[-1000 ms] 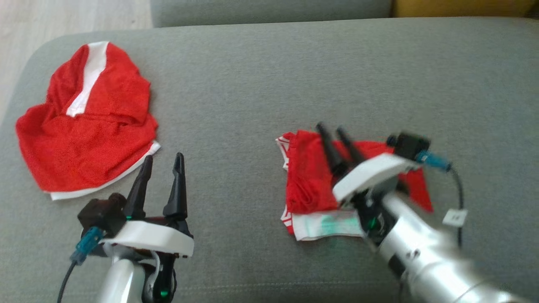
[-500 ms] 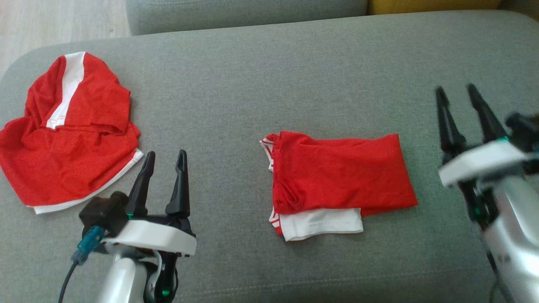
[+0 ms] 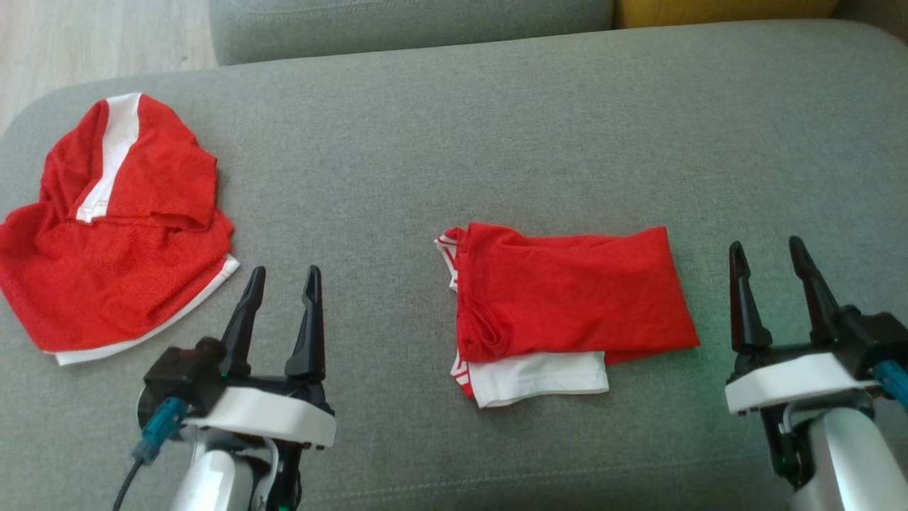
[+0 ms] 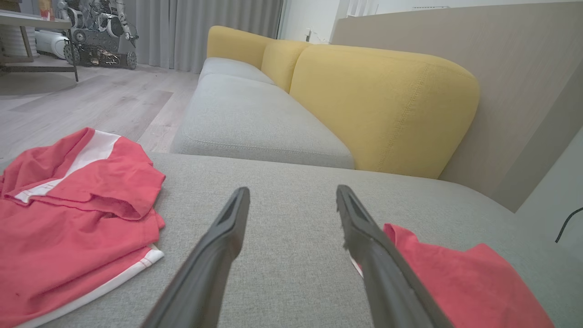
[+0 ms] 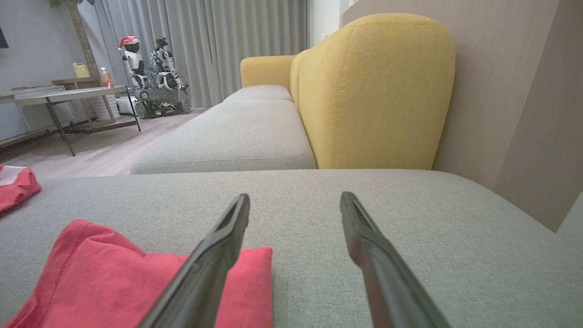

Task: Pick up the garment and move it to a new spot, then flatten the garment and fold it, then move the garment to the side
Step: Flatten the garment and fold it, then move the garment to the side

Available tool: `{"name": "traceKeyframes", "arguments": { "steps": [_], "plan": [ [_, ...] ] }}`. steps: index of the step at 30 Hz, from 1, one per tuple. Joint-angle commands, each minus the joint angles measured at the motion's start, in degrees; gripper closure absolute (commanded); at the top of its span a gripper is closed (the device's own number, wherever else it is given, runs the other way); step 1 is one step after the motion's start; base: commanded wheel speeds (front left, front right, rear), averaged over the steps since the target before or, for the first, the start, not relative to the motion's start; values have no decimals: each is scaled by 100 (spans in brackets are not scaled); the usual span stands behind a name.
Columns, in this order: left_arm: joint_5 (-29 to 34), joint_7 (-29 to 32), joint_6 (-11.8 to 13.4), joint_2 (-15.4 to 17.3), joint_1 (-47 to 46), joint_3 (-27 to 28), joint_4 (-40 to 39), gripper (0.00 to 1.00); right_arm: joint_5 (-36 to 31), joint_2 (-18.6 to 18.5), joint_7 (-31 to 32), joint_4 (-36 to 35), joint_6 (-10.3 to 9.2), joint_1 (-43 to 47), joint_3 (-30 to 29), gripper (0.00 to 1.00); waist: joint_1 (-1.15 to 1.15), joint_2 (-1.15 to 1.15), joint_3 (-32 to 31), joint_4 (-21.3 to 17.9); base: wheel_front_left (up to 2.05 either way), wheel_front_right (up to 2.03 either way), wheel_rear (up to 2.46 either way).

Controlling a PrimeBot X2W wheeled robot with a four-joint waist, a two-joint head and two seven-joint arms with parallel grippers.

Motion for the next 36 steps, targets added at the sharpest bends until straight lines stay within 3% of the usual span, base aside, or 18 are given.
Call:
{"name": "traceKeyframes", "arguments": {
  "steps": [1,17,36],
  "plan": [
    [24,-69,37,25,-117,181,-236,0,-67,9,-62,-246,-4,-42,59,0,0,0,-10,9,0,0,0],
    [29,-69,64,25,-54,149,-227,0,-84,77,-62,-150,-4,31,100,0,0,0,-14,48,0,0,0],
    [120,-69,-17,25,-406,80,-149,0,768,233,245,1806,-4,-932,352,0,0,0,624,276,0,0,0]
  ]
}}
